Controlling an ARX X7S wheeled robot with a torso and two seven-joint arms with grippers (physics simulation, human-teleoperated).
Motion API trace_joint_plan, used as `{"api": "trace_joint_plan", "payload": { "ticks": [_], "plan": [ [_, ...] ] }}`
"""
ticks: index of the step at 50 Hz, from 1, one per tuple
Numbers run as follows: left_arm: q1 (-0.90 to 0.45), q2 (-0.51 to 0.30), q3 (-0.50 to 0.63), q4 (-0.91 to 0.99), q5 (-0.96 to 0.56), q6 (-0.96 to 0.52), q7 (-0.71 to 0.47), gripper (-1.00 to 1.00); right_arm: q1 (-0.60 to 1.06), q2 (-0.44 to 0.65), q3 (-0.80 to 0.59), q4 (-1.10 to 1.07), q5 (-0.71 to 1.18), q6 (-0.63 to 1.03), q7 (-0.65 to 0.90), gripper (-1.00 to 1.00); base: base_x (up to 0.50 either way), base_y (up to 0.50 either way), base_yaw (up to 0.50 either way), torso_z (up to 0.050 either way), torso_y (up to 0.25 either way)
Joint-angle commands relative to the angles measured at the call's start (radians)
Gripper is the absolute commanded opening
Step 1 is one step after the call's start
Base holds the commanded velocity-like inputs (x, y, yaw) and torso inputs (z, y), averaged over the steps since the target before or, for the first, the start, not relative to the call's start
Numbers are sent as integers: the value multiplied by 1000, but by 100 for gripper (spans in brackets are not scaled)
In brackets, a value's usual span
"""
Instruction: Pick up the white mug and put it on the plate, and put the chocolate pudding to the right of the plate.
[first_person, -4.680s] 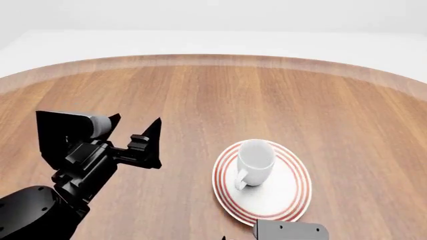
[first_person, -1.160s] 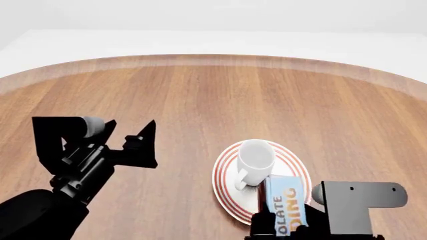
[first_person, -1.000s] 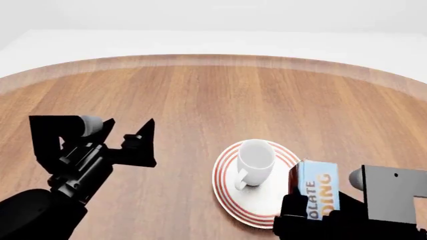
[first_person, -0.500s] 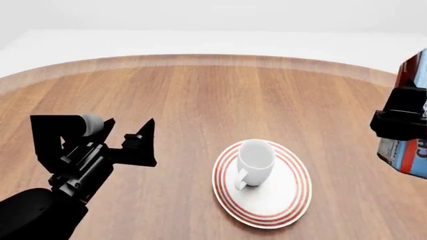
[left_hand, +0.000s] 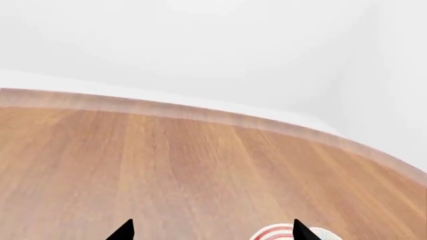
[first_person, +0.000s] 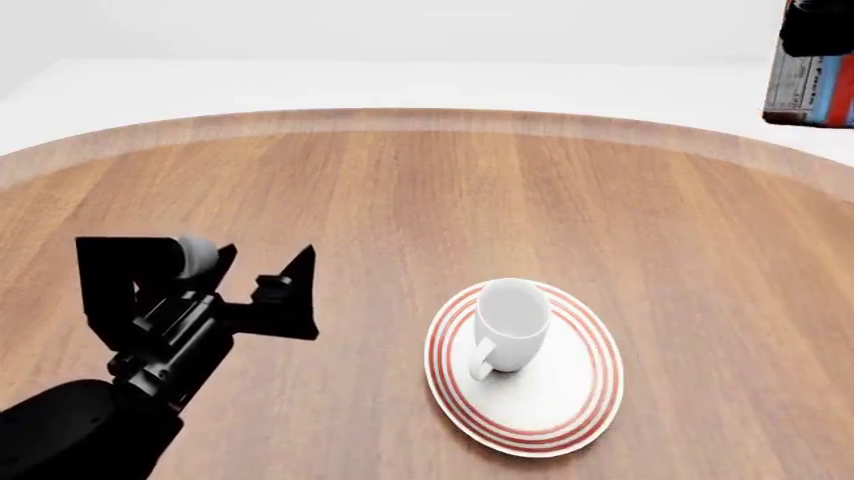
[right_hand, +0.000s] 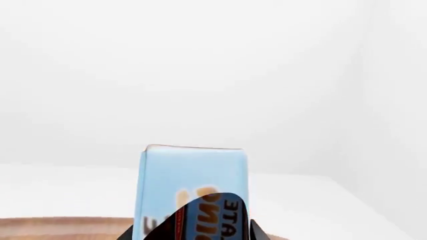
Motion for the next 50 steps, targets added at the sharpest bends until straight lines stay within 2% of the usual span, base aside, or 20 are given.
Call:
{"api": "trace_joint_plan", "payload": {
  "ticks": [1,4,10,21,26,30,34,41,44,45,50],
  "plan": [
    [4,26,-25,-10,14,1,21,100,188,-172,-125,308,-294,141,-370,-100,0,0,0,0,0],
    [3,28,-25,-11,13,-2,22,100,227,-208,-212,362,-388,154,-505,-100,0,0,0,0,0],
    [7,33,-24,-16,14,-2,23,100,271,-276,-286,524,-503,138,-589,-100,0,0,0,0,0],
    [3,37,-25,-17,10,-13,24,100,370,-362,-395,742,-548,208,-880,-100,0,0,0,0,0],
    [2,44,-23,-26,10,-19,29,100,429,-405,-481,861,-641,196,-991,-100,0,0,0,0,0],
    [6,41,-24,-28,10,-16,31,100,431,-403,-538,849,-667,213,-1057,-100,0,0,0,0,0],
    [13,40,-24,-30,12,-11,34,100,427,-427,-548,935,-688,230,-1036,-100,0,0,0,0,0],
    [22,50,-21,-41,15,-7,38,100,396,-489,-426,1166,-645,180,-904,-100,0,0,0,0,1],
    [22,50,-22,-41,15,-8,38,100,396,-491,-426,1169,-647,179,-905,-100,0,0,0,0,0],
    [24,51,-21,-41,15,-7,38,100,374,-522,-403,1268,-646,154,-857,-100,0,0,0,0,0],
    [29,48,-22,-47,12,-4,42,100,316,-524,-422,1271,-653,149,-876,-100,0,0,0,0,0]
  ]
}}
